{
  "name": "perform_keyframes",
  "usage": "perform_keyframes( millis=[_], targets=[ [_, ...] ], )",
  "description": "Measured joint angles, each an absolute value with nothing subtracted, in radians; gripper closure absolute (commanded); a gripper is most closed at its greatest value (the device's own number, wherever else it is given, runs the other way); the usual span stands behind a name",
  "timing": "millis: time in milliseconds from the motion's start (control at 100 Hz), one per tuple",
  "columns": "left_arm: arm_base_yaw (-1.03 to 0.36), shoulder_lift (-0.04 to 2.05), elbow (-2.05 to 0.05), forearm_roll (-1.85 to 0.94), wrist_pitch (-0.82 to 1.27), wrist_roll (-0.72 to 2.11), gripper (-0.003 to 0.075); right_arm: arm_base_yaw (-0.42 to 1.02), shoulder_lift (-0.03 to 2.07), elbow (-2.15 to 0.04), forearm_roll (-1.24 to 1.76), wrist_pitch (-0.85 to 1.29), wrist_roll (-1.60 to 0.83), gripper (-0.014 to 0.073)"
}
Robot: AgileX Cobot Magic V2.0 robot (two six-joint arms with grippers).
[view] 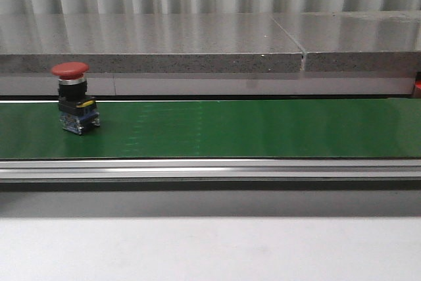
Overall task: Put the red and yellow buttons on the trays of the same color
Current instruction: 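Move the left gripper over the yellow button and grasp it, then set the yellow button on the belt with the left gripper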
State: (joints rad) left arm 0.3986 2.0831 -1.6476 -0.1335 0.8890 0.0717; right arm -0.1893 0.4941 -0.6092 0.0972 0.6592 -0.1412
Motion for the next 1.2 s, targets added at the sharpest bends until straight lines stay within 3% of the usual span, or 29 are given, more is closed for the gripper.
perform_keyframes(
  millis=[120,210,500,710,820,1200],
  targets=[
    [0.399,2.1,-1.648,-0.133,0.889,0.071,0.0085,-0.189,0.494,-0.609,0.097,0.659,-0.141,0.0662],
    [0.399,2.106,-1.648,-0.133,0.887,0.062,0.0135,-0.189,0.494,-0.609,0.097,0.659,-0.141,0.0662],
    [0.399,2.106,-1.649,-0.133,0.871,0.057,0.0537,-0.189,0.494,-0.609,0.097,0.659,-0.141,0.0662],
    [0.399,2.104,-1.674,-0.133,0.873,0.057,0.0707,-0.189,0.494,-0.609,0.097,0.659,-0.141,0.0662],
    [0.399,2.079,-1.676,-0.133,0.889,0.057,0.074,-0.189,0.494,-0.609,0.097,0.659,-0.141,0.0662],
    [0.354,1.868,-1.655,-0.133,0.975,0.065,0.074,-0.189,0.494,-0.609,0.097,0.659,-0.141,0.0662]
  ],
)
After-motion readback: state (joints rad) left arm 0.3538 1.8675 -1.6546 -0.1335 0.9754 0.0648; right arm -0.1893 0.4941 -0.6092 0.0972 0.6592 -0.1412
